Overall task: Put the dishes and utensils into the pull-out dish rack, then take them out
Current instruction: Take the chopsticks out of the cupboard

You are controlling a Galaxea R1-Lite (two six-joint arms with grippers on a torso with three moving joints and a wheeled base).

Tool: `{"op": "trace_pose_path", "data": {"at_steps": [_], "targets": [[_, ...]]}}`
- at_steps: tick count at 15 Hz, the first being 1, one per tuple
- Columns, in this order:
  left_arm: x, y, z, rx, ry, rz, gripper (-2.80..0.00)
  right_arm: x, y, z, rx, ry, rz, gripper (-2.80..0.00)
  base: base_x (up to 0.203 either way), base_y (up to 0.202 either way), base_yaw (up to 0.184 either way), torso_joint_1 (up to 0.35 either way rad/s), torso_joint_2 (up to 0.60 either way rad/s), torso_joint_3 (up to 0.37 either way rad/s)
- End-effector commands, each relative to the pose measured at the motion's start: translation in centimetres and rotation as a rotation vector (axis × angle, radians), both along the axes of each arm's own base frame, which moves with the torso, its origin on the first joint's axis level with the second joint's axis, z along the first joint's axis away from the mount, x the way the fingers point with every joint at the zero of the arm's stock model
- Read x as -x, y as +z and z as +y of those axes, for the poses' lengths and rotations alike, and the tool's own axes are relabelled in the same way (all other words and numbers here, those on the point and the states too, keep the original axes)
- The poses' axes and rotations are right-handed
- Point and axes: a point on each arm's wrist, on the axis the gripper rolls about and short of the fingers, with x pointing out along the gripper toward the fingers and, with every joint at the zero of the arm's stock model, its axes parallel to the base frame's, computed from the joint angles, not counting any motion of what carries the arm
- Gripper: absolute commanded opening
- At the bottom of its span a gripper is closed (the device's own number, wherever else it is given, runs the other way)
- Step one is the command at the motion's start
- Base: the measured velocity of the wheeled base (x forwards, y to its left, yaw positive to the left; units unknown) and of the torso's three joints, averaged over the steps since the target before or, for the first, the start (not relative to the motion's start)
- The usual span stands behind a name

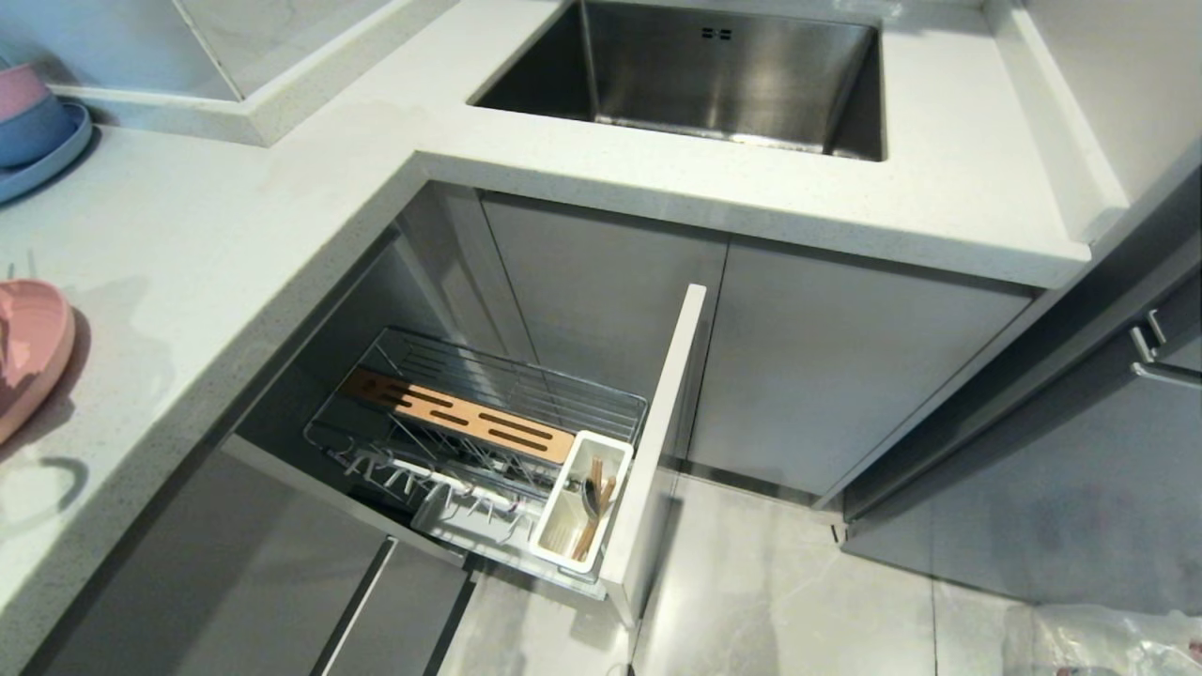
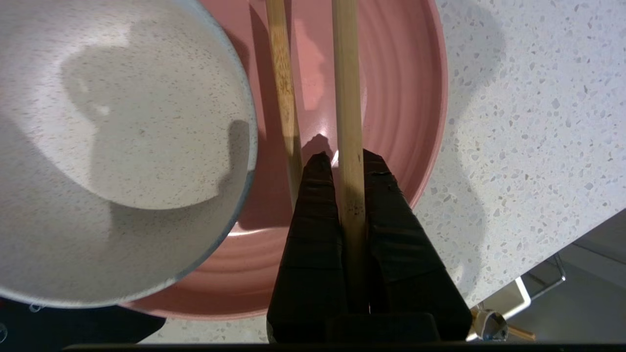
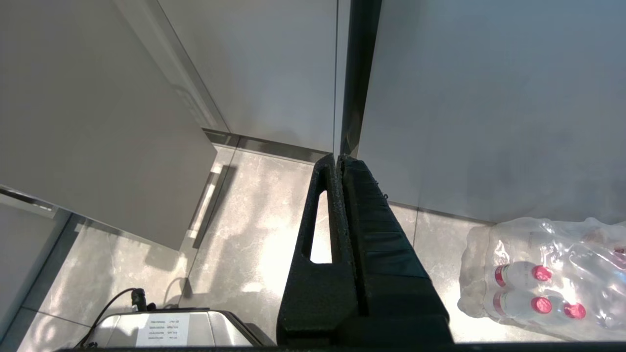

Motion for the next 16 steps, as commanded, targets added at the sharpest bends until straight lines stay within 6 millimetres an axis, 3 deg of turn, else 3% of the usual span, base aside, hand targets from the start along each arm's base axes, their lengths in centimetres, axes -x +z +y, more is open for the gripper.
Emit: {"op": "trace_pose_path", "data": {"at_steps": [1,16], "targets": [[-0.25,-0.38,0.32,0.019,-0.006,0.012,-2.80,-0.02,-0.04,0.00,-0.001,0.000,0.002,-2.80,0.000,0.000,0.000,0.000,0.00,0.000],[-0.04,-0.74,0.51,0.026,-0.020,0.017,-2.80,-0.02,-0.04,0.00,0.001,0.001,0.002,-2.80,0.000,0.000,0.000,0.000,0.00,0.000]]}}
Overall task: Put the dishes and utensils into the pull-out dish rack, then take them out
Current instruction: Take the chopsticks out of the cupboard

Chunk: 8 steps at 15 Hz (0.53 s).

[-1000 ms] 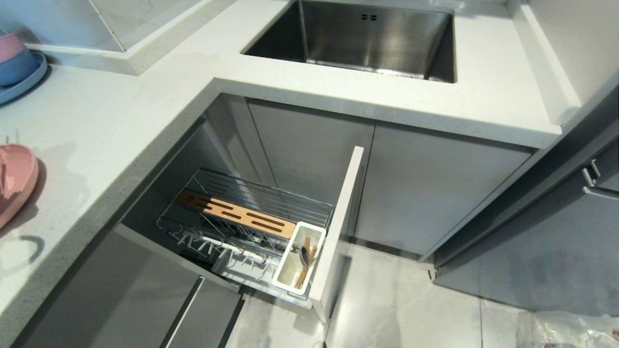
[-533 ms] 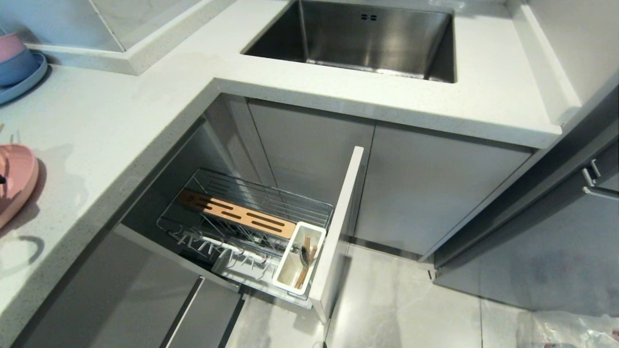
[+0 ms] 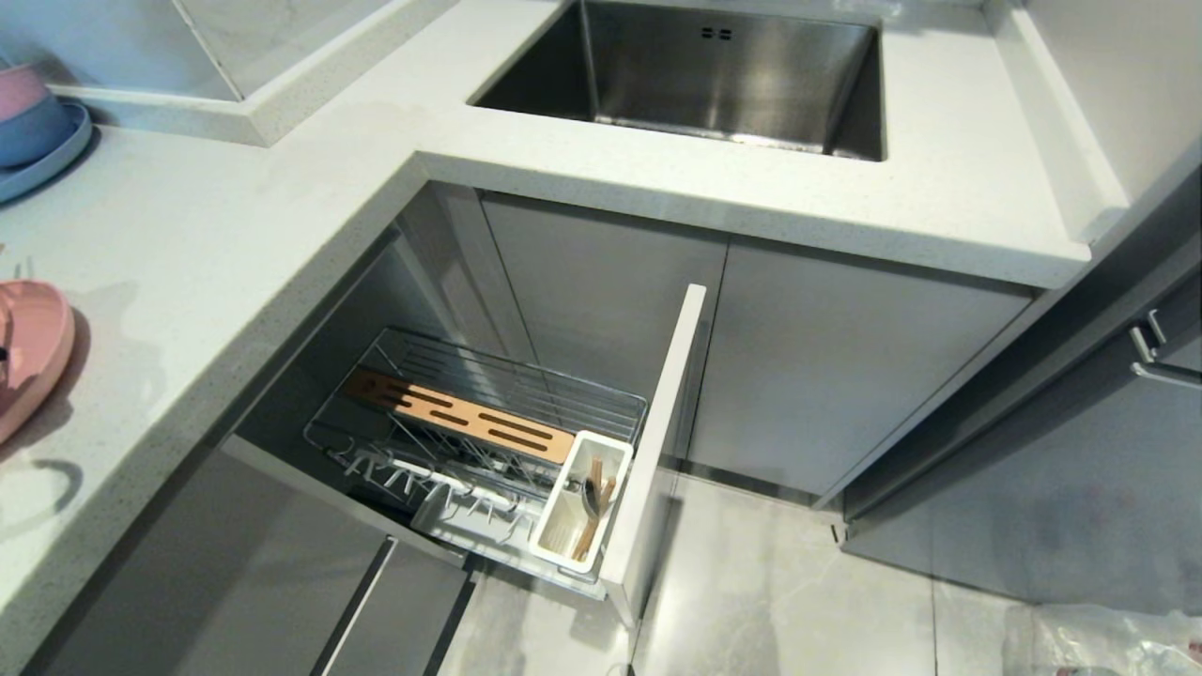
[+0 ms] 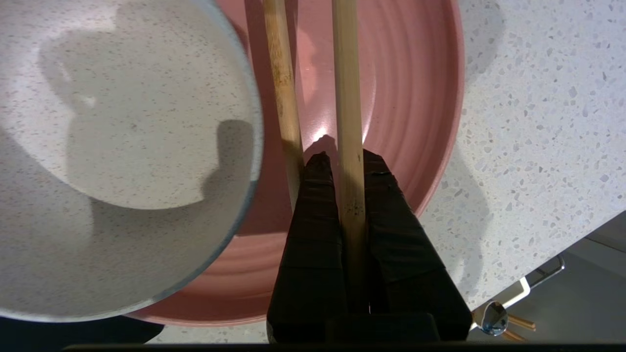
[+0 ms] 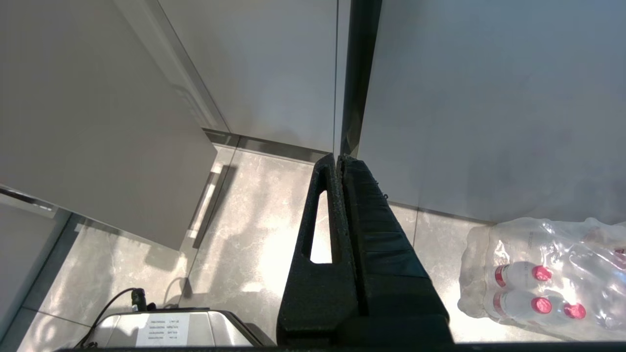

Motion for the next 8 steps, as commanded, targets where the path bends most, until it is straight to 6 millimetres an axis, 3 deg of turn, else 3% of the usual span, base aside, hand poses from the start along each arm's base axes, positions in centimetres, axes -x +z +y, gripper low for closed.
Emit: {"op": "trace_pose_path", "data": {"at_steps": [1,5,6,8], "targets": [[0.14,0.05,-0.02,0.002,0.003,-0.001,-2.80,-0.02,-0.04,0.00,-0.001,0.000,0.002,-2.80,0.000,0.000,0.000,0.000,0.00,0.000],[0.20,0.13,-0.02,0.000,0.005,-0.004,-2.80,-0.02,-0.04,0.00,-0.001,0.000,0.002,-2.80,0.000,0.000,0.000,0.000,0.00,0.000],[0.20,0.09,-0.02,0.000,0.004,-0.002,-0.06,-0.02,-0.04,0.00,0.000,0.001,0.002,-2.80,0.000,0.000,0.000,0.000,0.00,0.000],[0.23,0.13,-0.04,-0.002,0.004,-0.004,0.00,-0.02,-0.04,0.00,-0.001,0.000,0.002,-2.80,0.000,0.000,0.000,0.000,0.00,0.000]]}}
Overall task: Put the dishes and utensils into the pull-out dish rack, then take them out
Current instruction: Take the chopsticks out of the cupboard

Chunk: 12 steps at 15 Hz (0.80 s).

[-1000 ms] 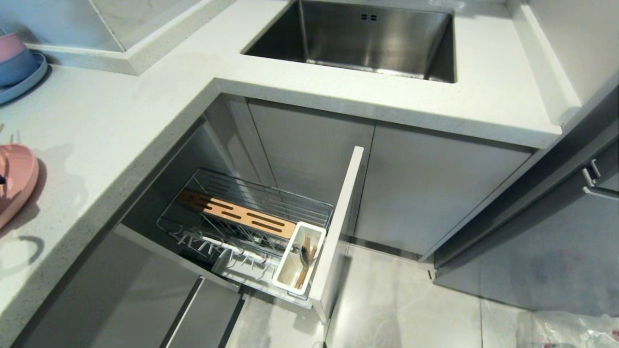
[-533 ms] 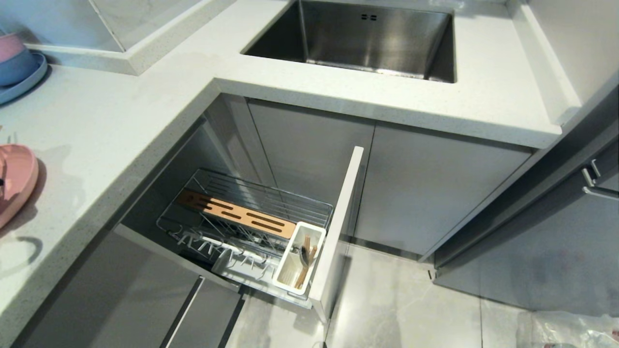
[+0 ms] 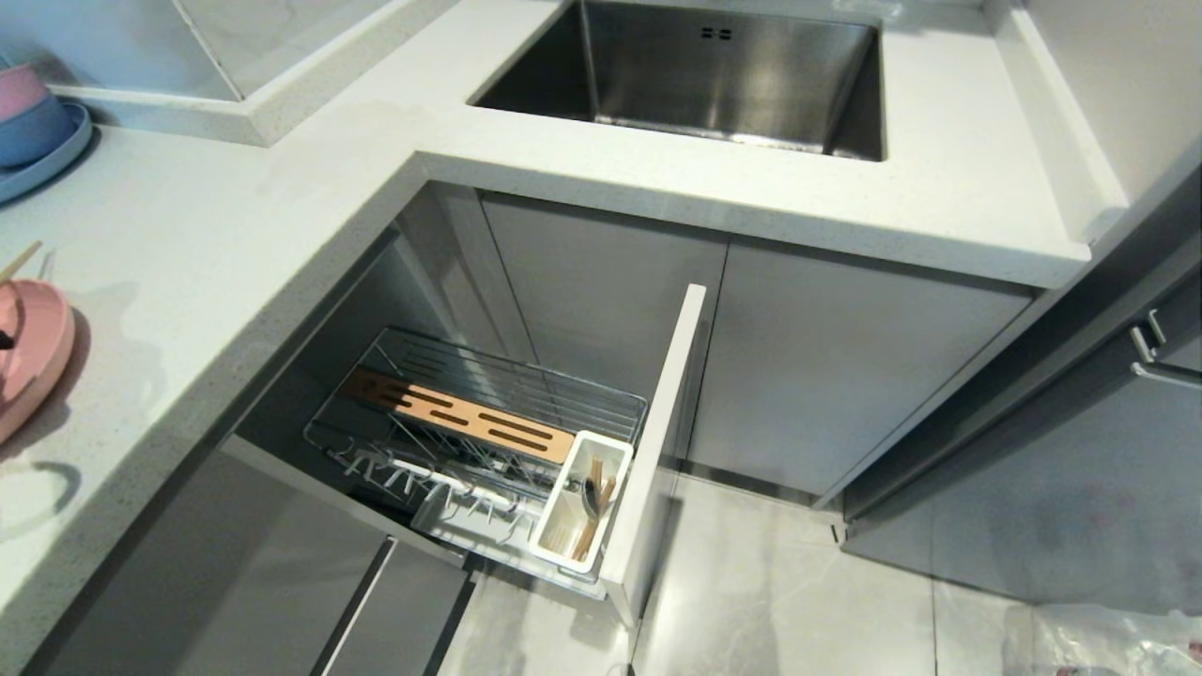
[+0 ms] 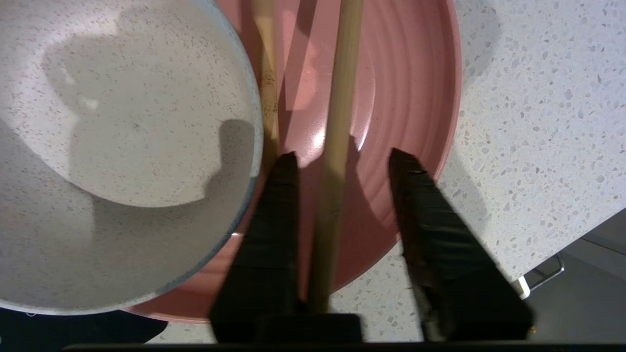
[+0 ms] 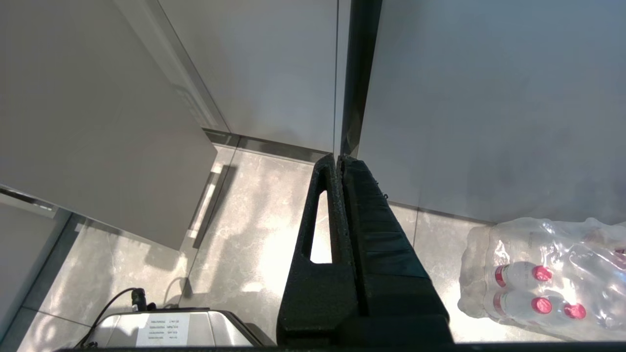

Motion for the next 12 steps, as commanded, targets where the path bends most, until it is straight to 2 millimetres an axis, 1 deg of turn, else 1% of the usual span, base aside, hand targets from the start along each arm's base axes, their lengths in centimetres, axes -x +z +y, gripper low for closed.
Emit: {"op": "trace_pose_path", "data": {"at_steps": [1,9,12], "targets": [[0.07,-0.02,-0.04,0.005,0.001,0.001,0.00,-0.02,-0.04,0.00,0.000,0.000,0.002,-2.80,0.000,0.000,0.000,0.000,0.00,0.000],[0.26,-0.01,-0.02,0.009,0.009,0.001,0.00,-0.02,-0.04,0.00,0.000,0.001,0.002,-2.80,0.000,0.000,0.000,0.000,0.00,0.000],[0.89,0.22,-0.52,0.012,0.011,-0.011,0.00,-0.02,-0.04,0.00,0.000,-0.001,0.002,-2.80,0.000,0.000,0.000,0.000,0.00,0.000]]}}
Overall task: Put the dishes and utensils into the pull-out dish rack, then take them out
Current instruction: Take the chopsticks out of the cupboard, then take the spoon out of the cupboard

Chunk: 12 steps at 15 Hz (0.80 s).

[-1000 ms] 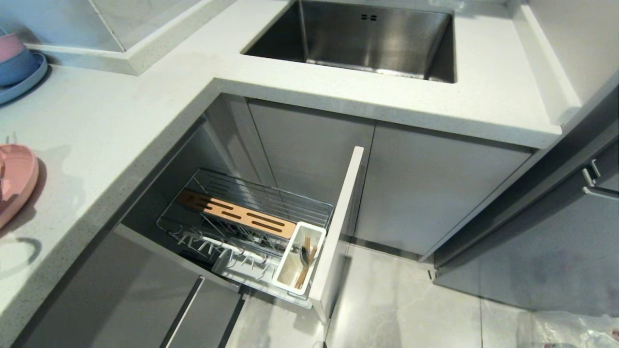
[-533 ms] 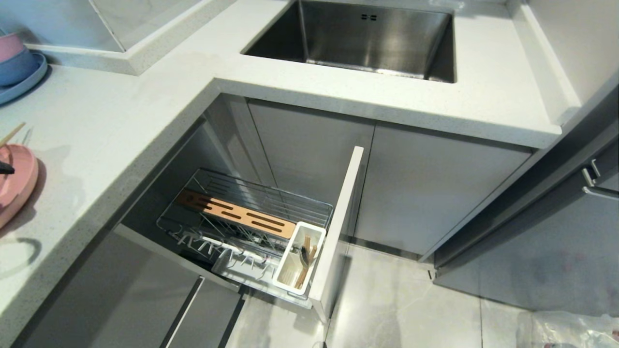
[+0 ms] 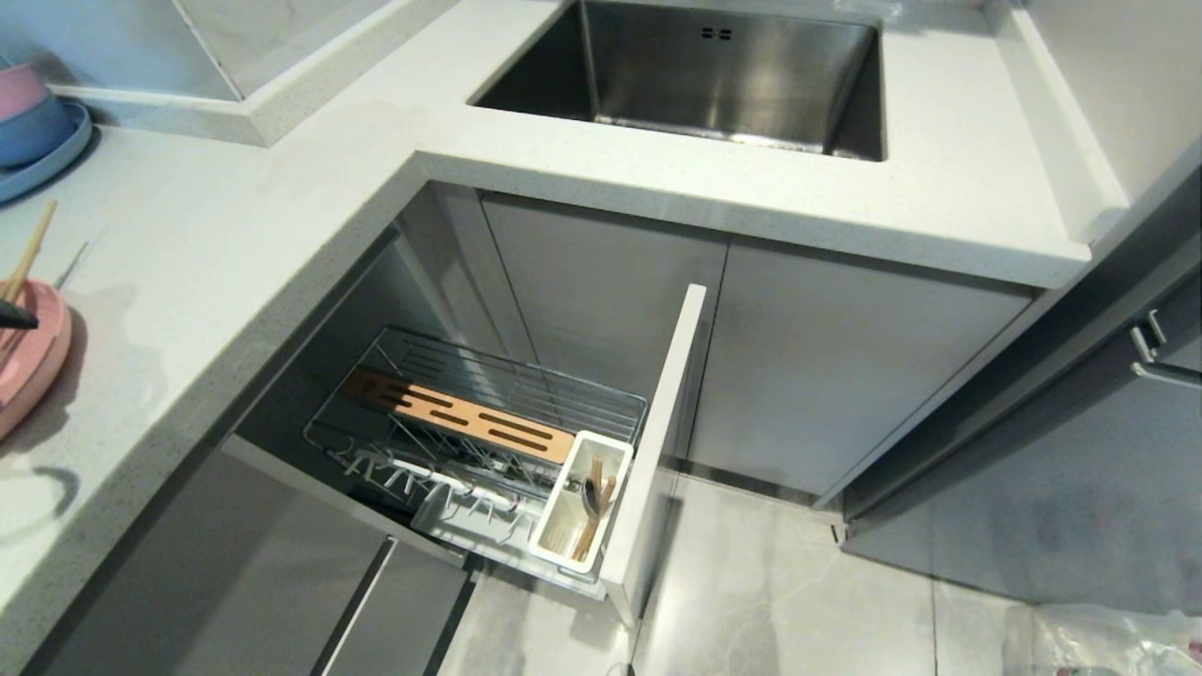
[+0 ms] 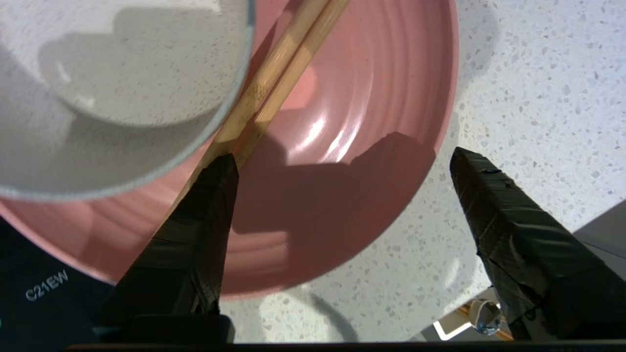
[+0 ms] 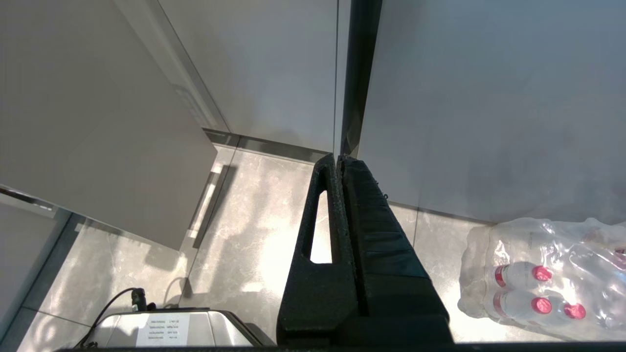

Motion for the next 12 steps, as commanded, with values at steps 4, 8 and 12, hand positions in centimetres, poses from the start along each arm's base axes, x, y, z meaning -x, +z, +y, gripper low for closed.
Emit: {"op": "trace_pose_path", "data": {"at_steps": [4,8,12], "targets": [[1.7,1.1,-1.6,-0.014,-0.015,-0.054,0.00,0.0,0.0,0.0,0.000,0.000,0.002,-2.80,0.000,0.000,0.000,0.000,0.00,0.000],[3.7,2.3,-3.8,-0.054,-0.061,-0.124,-2.80,0.0,0.0,0.0,-0.001,-0.001,0.002,-2.80,0.000,0.000,0.000,0.000,0.00,0.000],[6.2,4.7,-5.8,-0.133,-0.094,-0.235,-2.80,0.0,0.0,0.0,-0.001,-0.001,0.002,-2.80,0.000,0.000,0.000,0.000,0.00,0.000]]}}
